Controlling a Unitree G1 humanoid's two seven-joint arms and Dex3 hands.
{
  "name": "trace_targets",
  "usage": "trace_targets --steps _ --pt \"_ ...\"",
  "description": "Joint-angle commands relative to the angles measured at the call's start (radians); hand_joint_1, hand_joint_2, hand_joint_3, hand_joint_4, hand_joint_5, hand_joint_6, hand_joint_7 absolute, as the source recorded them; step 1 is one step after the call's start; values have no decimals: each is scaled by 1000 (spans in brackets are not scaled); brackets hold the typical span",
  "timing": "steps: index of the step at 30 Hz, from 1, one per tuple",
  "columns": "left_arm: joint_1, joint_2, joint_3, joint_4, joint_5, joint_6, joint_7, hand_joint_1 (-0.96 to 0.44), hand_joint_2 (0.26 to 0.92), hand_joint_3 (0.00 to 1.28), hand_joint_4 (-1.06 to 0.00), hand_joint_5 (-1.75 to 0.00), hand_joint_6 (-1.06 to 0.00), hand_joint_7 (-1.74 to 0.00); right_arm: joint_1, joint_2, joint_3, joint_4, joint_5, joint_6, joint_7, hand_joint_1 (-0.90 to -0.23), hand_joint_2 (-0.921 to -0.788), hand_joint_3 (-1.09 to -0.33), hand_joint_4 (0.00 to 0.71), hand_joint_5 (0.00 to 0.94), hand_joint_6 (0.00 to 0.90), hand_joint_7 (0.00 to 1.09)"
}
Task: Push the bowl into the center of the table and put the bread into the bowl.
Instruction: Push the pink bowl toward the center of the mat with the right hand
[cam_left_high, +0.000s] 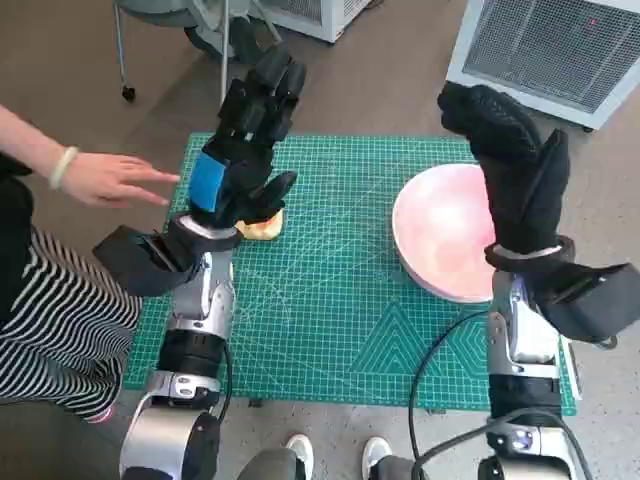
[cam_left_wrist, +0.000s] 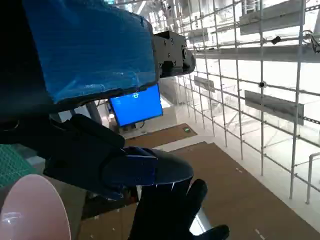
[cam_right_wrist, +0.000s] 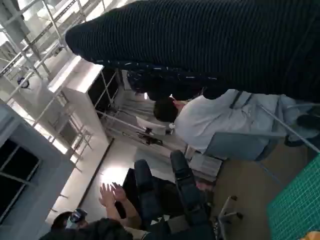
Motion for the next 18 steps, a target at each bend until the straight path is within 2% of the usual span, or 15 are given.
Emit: trace_targets --steps 1,18 --pt "11 3 2 -6 1 2 1 -728 921 357 -76 -2 1 -329 9 0 -2 0 -2 17 3 -688 -921 -681 146 0 37 453" --pt "16 1 3 -12 -3 5 0 -732 921 356 -76 -2 1 -329 13 3 -2 -18 3 31 2 -695 -921 -681 146 0 39 456"
